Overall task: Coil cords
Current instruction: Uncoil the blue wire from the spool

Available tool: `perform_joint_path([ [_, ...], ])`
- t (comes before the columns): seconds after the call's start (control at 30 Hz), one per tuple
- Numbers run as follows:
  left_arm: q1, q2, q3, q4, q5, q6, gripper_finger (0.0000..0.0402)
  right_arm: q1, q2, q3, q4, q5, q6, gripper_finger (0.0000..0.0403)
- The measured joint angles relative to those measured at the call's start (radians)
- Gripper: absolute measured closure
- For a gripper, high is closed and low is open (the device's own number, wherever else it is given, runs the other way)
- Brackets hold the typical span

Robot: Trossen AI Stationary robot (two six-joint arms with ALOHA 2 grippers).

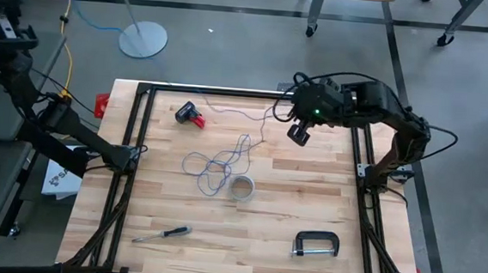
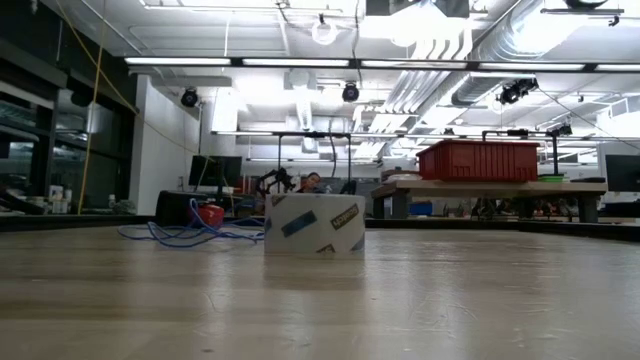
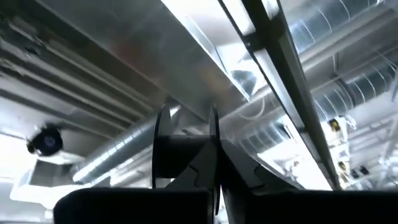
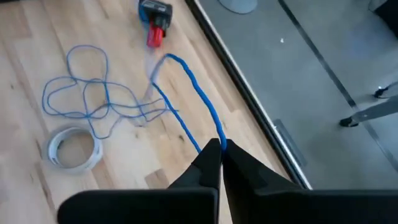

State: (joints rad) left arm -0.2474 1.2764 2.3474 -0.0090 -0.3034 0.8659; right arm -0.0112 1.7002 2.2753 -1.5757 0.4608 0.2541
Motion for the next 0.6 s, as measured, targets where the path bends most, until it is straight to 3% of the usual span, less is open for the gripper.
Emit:
perform_joint_path([
  [0.23,0.0,0.035,-0.001,-0.213,-0.168,-0.088,0.0399,0.023,0.003,-0.035,0.127,-0.008,0.001,0.0385],
  [0.43,0.0,0.067,-0.002,-0.434,-0.214,-0.271,0.0399,0.025,0.001,-0.036,0.158,0.018,-0.033,0.0315],
  [0.5,0.0,0.074,-0.002,-0.481,-0.221,-0.319,0.0399,0.037,0.001,-0.036,0.181,0.062,-0.078,0.0286],
  [0.6,0.0,0.087,-0.001,-0.54,-0.226,-0.411,0.0399,0.066,-0.004,-0.036,0.228,0.21,-0.151,0.0249],
])
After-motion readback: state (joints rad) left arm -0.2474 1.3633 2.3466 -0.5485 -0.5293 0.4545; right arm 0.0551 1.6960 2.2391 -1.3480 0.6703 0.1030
